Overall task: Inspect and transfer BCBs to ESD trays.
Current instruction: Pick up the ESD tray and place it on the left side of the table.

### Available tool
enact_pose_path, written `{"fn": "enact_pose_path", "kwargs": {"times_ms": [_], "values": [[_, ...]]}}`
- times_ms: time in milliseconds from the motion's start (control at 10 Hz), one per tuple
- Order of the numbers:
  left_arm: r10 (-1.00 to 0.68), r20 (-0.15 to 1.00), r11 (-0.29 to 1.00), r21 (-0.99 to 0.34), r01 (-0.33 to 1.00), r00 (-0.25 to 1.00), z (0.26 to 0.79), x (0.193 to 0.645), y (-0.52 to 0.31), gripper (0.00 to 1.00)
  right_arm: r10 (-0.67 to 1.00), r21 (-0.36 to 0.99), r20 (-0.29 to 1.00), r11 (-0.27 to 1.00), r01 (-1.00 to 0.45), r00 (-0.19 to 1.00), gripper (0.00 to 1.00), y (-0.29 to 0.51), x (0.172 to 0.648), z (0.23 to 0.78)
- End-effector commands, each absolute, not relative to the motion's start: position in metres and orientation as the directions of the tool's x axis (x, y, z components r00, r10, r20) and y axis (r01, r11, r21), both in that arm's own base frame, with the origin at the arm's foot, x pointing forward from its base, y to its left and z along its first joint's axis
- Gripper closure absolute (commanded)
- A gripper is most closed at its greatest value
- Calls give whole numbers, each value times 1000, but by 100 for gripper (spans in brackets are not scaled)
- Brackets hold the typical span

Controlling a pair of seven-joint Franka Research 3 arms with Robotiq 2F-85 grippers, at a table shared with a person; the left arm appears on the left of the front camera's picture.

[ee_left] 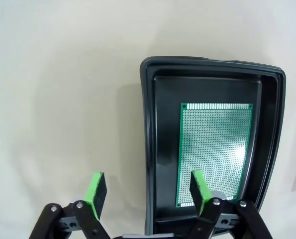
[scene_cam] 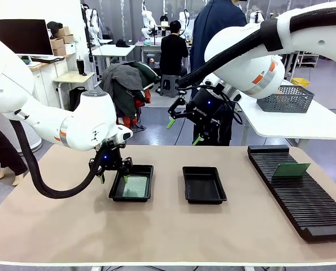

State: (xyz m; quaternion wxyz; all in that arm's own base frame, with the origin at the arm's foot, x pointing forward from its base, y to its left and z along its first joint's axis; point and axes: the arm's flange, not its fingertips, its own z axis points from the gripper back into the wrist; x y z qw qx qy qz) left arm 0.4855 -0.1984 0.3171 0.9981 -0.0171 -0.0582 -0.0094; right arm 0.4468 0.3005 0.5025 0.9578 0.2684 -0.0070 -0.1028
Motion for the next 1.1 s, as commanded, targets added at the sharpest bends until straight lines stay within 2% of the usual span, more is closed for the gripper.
{"fn": "enact_pose_path", "kwargs": {"times_ms": [0,100,200,300,400,500,600,700,800,900,1000], "values": [[-26,103,999,-17,28,994,314,491,-197,11,-207,513,-51,834,204,977,0,301,447,502],[-21,109,999,-24,24,994,314,491,-197,19,-207,513,-51,834,204,977,0,301,447,502],[-20,107,999,-36,24,994,313,491,-197,19,-207,513,-51,834,204,977,0,301,447,502],[-24,106,999,-43,29,994,312,491,-197,28,-207,513,-51,834,204,977,0,301,447,502],[-25,105,999,-46,30,994,310,492,-197,26,-207,513,-51,834,204,977,0,301,447,502],[-24,104,998,-50,30,994,309,492,-198,37,-207,513,-51,834,204,977,0,301,447,502],[-31,108,998,-48,36,994,309,491,-199,35,-207,513,-51,834,204,977,0,301,447,502],[-29,108,998,-45,34,994,308,492,-199,46,-207,513,-51,834,204,977,0,301,447,502],[-30,107,998,-47,35,994,308,492,-199,44,-207,513,-51,834,204,977,0,301,447,502],[-28,110,998,-44,33,994,308,492,-200,55,-207,513,-51,834,204,977,0,301,447,502],[-29,117,998,-46,34,993,310,492,-200,53,-207,513,-51,834,204,977,0,301,447,502]]}}
